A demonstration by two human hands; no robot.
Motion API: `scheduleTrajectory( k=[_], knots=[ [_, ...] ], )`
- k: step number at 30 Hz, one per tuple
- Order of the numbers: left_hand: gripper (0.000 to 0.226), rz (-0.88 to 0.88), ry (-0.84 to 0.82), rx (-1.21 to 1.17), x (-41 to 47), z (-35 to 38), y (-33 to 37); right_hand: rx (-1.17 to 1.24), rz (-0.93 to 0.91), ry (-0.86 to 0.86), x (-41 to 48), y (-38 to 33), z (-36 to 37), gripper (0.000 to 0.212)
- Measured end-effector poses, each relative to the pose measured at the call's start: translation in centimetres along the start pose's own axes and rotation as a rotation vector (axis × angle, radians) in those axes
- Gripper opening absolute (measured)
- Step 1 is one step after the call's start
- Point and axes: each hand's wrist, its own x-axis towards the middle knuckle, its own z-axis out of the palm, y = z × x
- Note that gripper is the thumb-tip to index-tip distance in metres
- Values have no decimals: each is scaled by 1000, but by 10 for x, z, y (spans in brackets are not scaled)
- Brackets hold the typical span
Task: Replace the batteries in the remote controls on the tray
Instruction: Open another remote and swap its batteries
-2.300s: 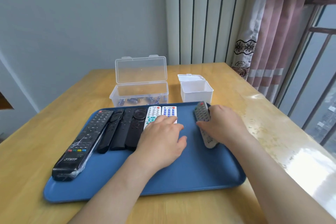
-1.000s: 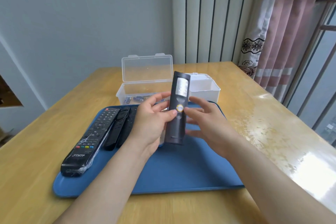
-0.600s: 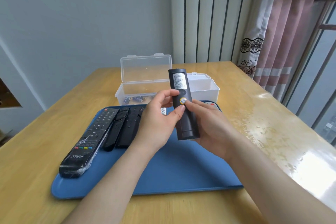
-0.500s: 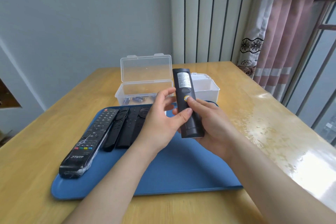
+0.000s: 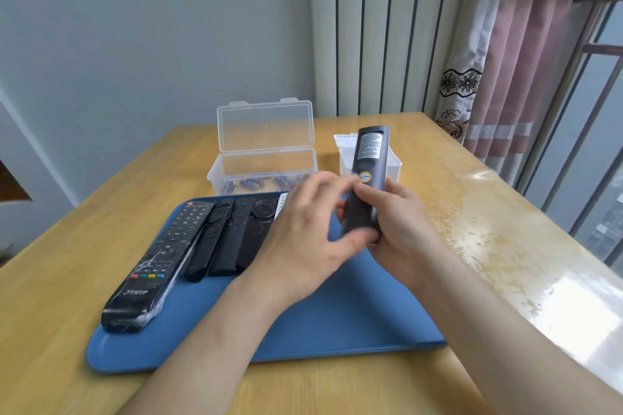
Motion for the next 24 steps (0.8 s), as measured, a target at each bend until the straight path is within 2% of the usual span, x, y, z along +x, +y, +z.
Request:
scheduleTrajectory(
  k=[2, 5, 7, 10, 11, 12, 15, 16, 18, 20, 24],
  knots=[
    [74, 157, -59, 145, -1, 1, -3, -7, 20, 32, 2, -1, -1, 21],
    [50, 256, 60, 246, 0, 0, -5, 85, 87, 44, 3, -1, -1, 25],
    [32, 229, 170, 123, 1, -4, -2, 125, 81, 87, 3, -1, 1, 27],
    [19, 45, 316, -150, 5, -13, -1, 182, 56, 142, 4, -4, 0, 26],
    [18, 4, 289, -121, 6, -18, -3, 194, 56, 143, 4, -7, -1, 26],
    [19, -19, 187, -46, 7, -21, -7, 213, 51, 135, 5, -8, -2, 26],
    [20, -28, -271, 179, 3, -21, -7, 261, 36, 110, 6, -10, -3, 32],
    [20, -12, -364, 211, 1, -17, -3, 266, 36, 103, 6, -9, -3, 33],
    [27, 26, -409, 226, -2, -7, 3, 259, 40, 89, 7, -8, -5, 32],
    [29, 42, -278, 187, -3, -4, 5, 244, 42, 71, 7, -7, -5, 31],
    [12, -8, 133, -41, -2, -9, 8, 200, 25, 44, 5, -7, -2, 31]
  ],
)
